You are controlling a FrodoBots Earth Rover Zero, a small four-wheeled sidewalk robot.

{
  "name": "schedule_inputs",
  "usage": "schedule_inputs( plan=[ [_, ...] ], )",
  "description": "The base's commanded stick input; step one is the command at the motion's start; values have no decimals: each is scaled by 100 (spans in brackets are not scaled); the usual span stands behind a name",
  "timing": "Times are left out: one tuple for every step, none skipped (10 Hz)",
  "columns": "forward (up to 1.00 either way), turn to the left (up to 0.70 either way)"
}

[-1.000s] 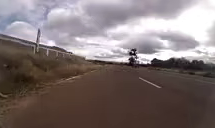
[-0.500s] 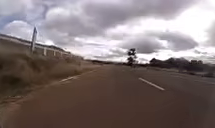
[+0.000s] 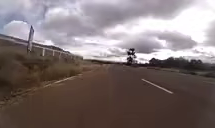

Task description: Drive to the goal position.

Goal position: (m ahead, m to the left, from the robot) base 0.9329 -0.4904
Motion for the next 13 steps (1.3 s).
schedule_inputs(
  plan=[
    [70,-25],
    [70,-34],
    [70,-17],
    [70,1],
    [70,1],
    [70,1],
    [70,1],
    [70,1],
    [70,1],
    [70,1],
    [70,1],
    [70,-4],
    [70,-22]
  ],
)
